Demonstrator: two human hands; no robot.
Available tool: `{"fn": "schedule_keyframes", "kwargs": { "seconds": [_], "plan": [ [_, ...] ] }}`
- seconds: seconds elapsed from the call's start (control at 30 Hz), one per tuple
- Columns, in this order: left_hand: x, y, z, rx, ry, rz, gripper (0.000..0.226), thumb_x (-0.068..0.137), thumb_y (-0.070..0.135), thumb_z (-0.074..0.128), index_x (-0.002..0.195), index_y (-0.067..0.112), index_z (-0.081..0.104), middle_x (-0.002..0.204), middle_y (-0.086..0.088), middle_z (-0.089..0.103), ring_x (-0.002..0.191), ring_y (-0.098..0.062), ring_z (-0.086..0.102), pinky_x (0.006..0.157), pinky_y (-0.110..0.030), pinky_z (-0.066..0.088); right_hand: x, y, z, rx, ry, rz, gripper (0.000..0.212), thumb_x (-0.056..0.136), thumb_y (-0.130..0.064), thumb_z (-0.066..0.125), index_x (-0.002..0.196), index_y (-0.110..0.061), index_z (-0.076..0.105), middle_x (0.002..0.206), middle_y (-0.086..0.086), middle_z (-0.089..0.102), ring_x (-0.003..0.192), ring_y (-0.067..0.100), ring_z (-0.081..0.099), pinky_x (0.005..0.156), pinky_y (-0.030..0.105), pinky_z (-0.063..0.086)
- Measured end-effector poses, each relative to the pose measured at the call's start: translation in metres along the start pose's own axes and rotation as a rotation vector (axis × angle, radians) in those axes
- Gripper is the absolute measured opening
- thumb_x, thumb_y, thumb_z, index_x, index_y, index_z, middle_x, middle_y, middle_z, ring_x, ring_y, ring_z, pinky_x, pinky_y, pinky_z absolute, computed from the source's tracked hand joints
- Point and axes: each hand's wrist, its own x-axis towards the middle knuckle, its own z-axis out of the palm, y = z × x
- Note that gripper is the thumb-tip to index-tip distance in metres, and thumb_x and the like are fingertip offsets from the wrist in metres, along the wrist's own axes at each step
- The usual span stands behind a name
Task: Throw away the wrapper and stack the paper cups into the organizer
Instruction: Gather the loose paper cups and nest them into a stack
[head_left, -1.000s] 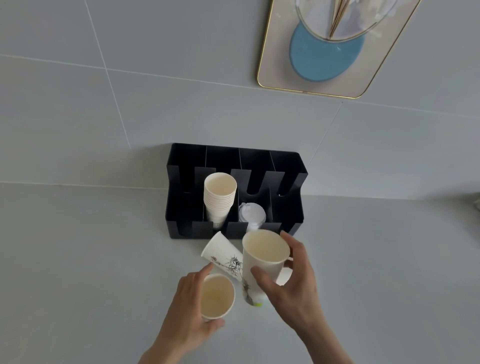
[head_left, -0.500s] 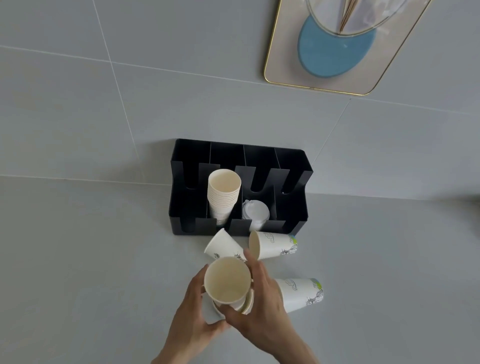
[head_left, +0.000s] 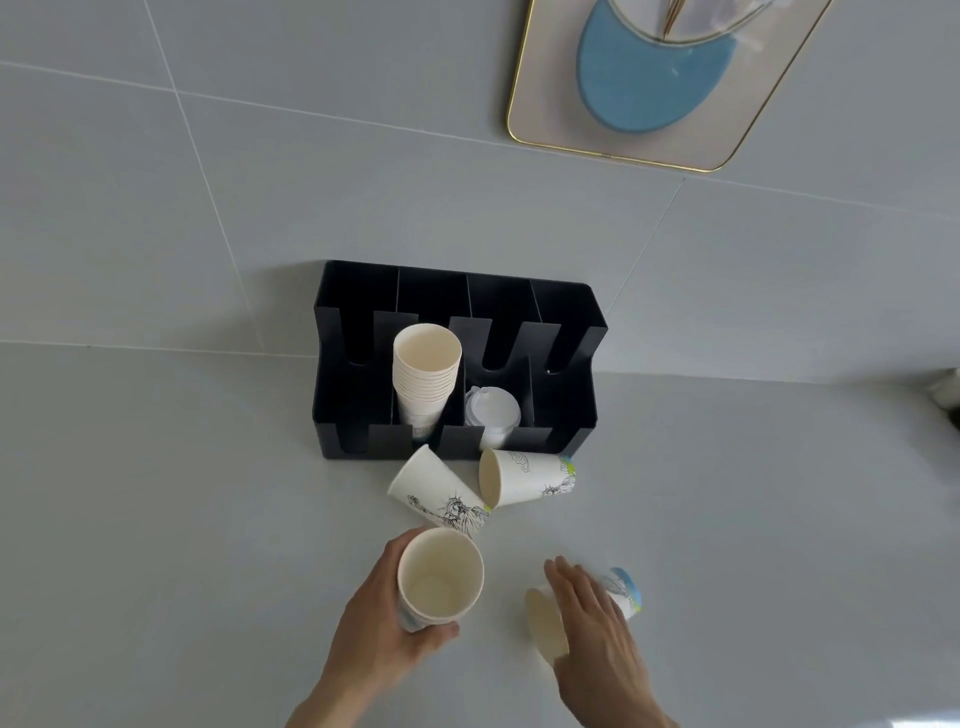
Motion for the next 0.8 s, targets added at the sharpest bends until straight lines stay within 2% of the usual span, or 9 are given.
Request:
{"fn": "schedule_keyframes", "kwargs": {
  "seconds": [0.03, 0.1, 0.2, 0.27, 0.37, 0.47, 0.53, 0.67, 0.8],
  "plan": [
    [-0.001, 0.001, 0.001, 0.003, -0.003, 0.005, 0.095, 0.052, 0.032, 0.092, 0.127, 0.058, 0.040, 0.130, 0.031, 0.055, 0.111, 0.010, 0.057, 0.081, -0.017, 0.049, -0.003, 0.008, 0.003, -0.090, 0.007, -0.051, 0.112, 0.057, 0.005, 0.052, 0.160, -0.028, 0.021, 0.163, -0.007, 0.034, 0.152, 0.020, 0.033, 0.123, 0.025, 0.019],
    [-0.002, 0.002, 0.003, 0.007, -0.003, 0.005, 0.093, 0.053, 0.032, 0.092, 0.124, 0.061, 0.038, 0.130, 0.032, 0.055, 0.110, 0.010, 0.057, 0.081, -0.015, 0.048, -0.007, 0.017, 0.011, -0.199, -0.050, -0.108, 0.118, 0.040, 0.004, 0.056, 0.152, -0.026, 0.038, 0.145, -0.004, 0.060, 0.134, 0.024, 0.059, 0.115, 0.028, 0.032],
    [-0.002, 0.002, 0.004, 0.009, -0.001, -0.014, 0.091, 0.054, 0.036, 0.092, 0.122, 0.061, 0.039, 0.128, 0.032, 0.056, 0.109, 0.010, 0.057, 0.081, -0.017, 0.048, -0.001, 0.017, 0.017, -0.256, 0.002, -0.112, 0.126, 0.029, -0.001, 0.083, 0.146, -0.029, 0.046, 0.130, -0.002, 0.068, 0.121, 0.026, 0.068, 0.105, 0.037, 0.053],
    [-0.002, 0.003, 0.004, 0.003, 0.005, -0.019, 0.089, 0.054, 0.037, 0.091, 0.122, 0.061, 0.039, 0.127, 0.033, 0.056, 0.109, 0.010, 0.057, 0.082, -0.018, 0.048, 0.005, 0.009, 0.010, -0.204, 0.019, -0.083, 0.118, 0.039, -0.011, 0.087, 0.145, -0.033, 0.040, 0.133, -0.001, 0.065, 0.125, 0.027, 0.064, 0.102, 0.039, 0.054],
    [-0.001, 0.004, 0.004, 0.006, 0.005, -0.015, 0.089, 0.055, 0.036, 0.092, 0.121, 0.062, 0.038, 0.127, 0.034, 0.055, 0.108, 0.011, 0.057, 0.081, -0.015, 0.047, 0.019, -0.015, -0.016, -0.015, 0.208, -0.024, 0.099, 0.058, -0.023, 0.088, 0.144, -0.024, 0.039, 0.137, -0.002, 0.060, 0.127, 0.024, 0.057, 0.100, 0.037, 0.050],
    [-0.003, 0.004, 0.006, -0.001, 0.010, -0.014, 0.086, 0.058, 0.032, 0.092, 0.121, 0.059, 0.040, 0.126, 0.031, 0.057, 0.110, 0.008, 0.058, 0.082, -0.014, 0.046, 0.030, -0.052, -0.061, 0.340, 0.419, 0.019, 0.090, 0.066, -0.026, 0.091, 0.141, -0.021, 0.042, 0.130, -0.006, 0.055, 0.113, 0.013, 0.056, 0.088, 0.018, 0.046],
    [-0.003, 0.004, 0.007, -0.005, 0.016, -0.014, 0.086, 0.058, 0.032, 0.091, 0.122, 0.060, 0.040, 0.126, 0.031, 0.057, 0.110, 0.007, 0.058, 0.082, -0.015, 0.047, 0.031, -0.076, -0.090, 0.557, 0.466, -0.016, 0.089, 0.069, -0.035, 0.088, 0.144, -0.023, 0.041, 0.129, -0.010, 0.054, 0.114, 0.004, 0.055, 0.088, 0.008, 0.044],
    [-0.002, 0.004, 0.007, -0.004, 0.011, -0.028, 0.084, 0.057, 0.037, 0.090, 0.119, 0.062, 0.038, 0.119, 0.033, 0.060, 0.104, 0.007, 0.060, 0.079, -0.018, 0.050, 0.029, -0.100, -0.099, 0.706, 0.329, -0.174, 0.090, 0.072, -0.038, 0.080, 0.151, -0.022, 0.038, 0.135, -0.009, 0.055, 0.125, 0.015, 0.055, 0.096, 0.021, 0.049],
    [-0.002, 0.002, 0.009, -0.011, 0.002, -0.032, 0.082, 0.058, 0.042, 0.090, 0.122, 0.054, 0.041, 0.120, 0.030, 0.061, 0.107, 0.004, 0.062, 0.081, -0.018, 0.053, 0.032, -0.100, -0.061, 0.526, 0.144, -0.179, 0.098, 0.074, -0.043, 0.081, 0.156, -0.023, 0.031, 0.141, -0.013, 0.047, 0.128, 0.003, 0.049, 0.099, 0.016, 0.045]
  ]
}}
